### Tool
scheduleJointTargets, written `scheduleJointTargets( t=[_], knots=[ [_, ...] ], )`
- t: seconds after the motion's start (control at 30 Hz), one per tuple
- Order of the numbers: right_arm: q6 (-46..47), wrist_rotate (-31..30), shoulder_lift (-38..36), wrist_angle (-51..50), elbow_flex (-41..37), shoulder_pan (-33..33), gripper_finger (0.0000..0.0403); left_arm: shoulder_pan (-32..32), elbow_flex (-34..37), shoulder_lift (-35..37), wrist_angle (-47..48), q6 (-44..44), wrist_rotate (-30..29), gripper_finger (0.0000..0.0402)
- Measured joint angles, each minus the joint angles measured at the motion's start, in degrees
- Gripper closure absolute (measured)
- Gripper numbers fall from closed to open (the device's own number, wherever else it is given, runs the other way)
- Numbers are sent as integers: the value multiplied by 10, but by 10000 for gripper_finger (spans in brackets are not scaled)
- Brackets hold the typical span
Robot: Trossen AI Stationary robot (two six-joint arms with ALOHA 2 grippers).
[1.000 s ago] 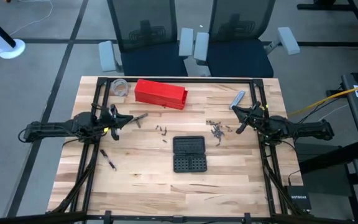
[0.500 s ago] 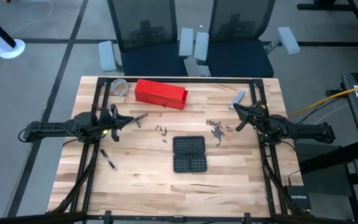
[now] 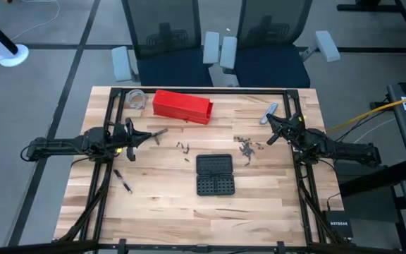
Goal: Prefit tool cases
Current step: Return to Home Position
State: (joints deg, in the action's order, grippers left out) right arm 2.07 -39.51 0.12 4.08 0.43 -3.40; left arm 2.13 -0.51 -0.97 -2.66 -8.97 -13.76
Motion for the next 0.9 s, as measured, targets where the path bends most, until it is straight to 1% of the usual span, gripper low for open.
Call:
scheduleJointTargets(
  t=[0.3, 0.37, 0.4, 0.5, 0.57, 0.6, 0.7, 0.9],
  knots=[
    [0, 6, 0, 0, 0, 0, 382, 0, 0, 0, 0, 4, 0, 401],
    [-6, 45, 0, 1, 0, 0, 381, 0, 0, 0, 0, 4, 0, 402],
    [-14, 81, 0, 1, 0, 1, 381, 0, 0, 0, 0, 4, 0, 401],
    [-25, 215, 0, -7, 0, 8, 381, 0, 0, 0, 0, 4, 0, 401],
    [-24, 275, 0, -15, 0, 14, 381, 0, 0, 0, 0, 4, 0, 401],
    [-24, 292, 0, -17, 0, 16, 381, 0, 0, 0, 0, 4, 0, 402],
    [-24, 311, 0, -18, 0, 17, 382, 0, 0, 0, 0, 4, 0, 401],
    [-24, 311, 0, -18, 0, 17, 381, 0, 0, 0, 0, 4, 0, 402]
  ],
)
